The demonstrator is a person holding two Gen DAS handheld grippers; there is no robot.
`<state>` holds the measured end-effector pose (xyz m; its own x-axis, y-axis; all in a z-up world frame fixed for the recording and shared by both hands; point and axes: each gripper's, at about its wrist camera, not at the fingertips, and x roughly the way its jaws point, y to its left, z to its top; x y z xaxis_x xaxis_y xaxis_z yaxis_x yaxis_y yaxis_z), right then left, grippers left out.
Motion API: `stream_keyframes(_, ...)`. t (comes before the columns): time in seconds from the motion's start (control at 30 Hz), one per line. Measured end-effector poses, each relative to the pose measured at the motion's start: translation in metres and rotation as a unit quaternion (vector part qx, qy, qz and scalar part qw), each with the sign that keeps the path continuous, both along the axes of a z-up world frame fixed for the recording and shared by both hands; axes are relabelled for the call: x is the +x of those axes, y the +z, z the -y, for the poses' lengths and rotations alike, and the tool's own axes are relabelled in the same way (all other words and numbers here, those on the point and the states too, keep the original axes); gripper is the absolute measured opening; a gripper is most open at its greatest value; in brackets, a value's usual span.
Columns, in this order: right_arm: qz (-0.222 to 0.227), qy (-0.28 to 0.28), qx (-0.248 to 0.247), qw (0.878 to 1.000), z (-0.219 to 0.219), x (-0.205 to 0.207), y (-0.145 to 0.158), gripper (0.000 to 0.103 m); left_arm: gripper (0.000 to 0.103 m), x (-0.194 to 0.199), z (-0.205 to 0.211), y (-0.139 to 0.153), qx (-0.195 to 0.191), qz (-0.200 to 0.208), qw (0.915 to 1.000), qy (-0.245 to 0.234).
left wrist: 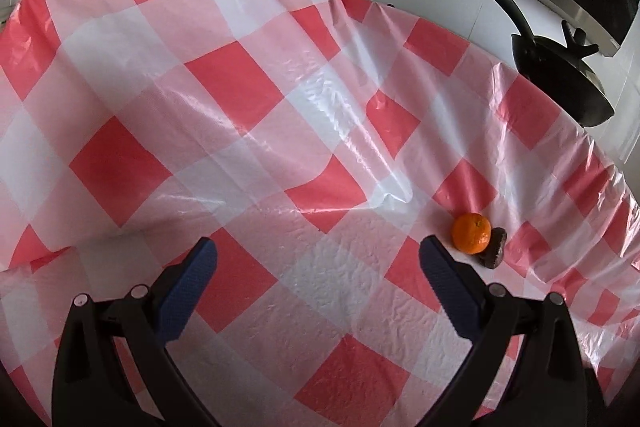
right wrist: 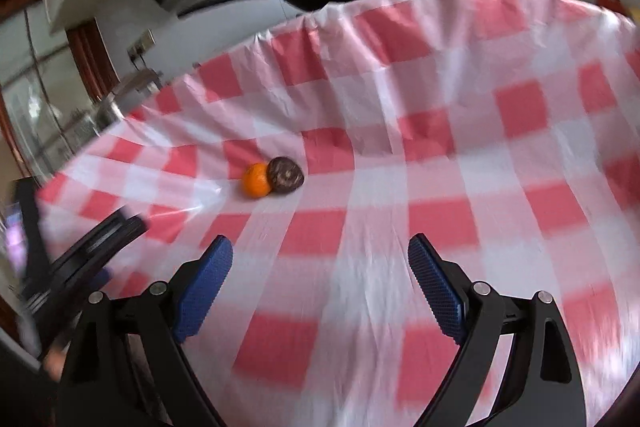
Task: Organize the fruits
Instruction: 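Move both open tools back over the tablecloth toward the last two fruits, then grasp the mangosteen with the right tool while the left tool grasps the orange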
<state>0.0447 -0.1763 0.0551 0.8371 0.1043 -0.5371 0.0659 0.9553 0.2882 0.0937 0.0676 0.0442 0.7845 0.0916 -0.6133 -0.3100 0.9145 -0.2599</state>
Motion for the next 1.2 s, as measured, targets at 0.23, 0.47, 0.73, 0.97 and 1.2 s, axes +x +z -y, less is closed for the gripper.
stream_keyframes(0.23, -0.098, 0.055, -0.108, 0.988, -0.04, 0.104, -0.019, 0.066, 0.101, 0.004, -0.007, -0.006, -0.021, -0.01, 0.9997, 0.008)
stream_keyframes(0.47, -0.116, 0.076, -0.162, 0.977, -0.057, 0.151, -0.025, 0.061, 0.101, 0.004, -0.009, -0.009, -0.034, -0.012, 0.9993, 0.008)
stream_keyframes(0.73, -0.128, 0.091, -0.144, 0.977, -0.053, 0.169, -0.03, 0.036, 0.101, 0.005, -0.009, -0.01, -0.042, -0.014, 0.999, 0.006)
stream_keyframes(0.97, -0.059, 0.047, -0.019, 0.997, -0.011, 0.08, -0.009, 0.034, 0.101, 0.007, -0.004, -0.008, -0.041, -0.017, 0.9988, -0.02)
stream_keyframes(1.2, 0.0, -0.032, 0.094, 0.995, 0.046, 0.005, -0.012, 0.034, 0.101, 0.01, 0.022, -0.005, -0.041, -0.008, 0.9938, -0.103)
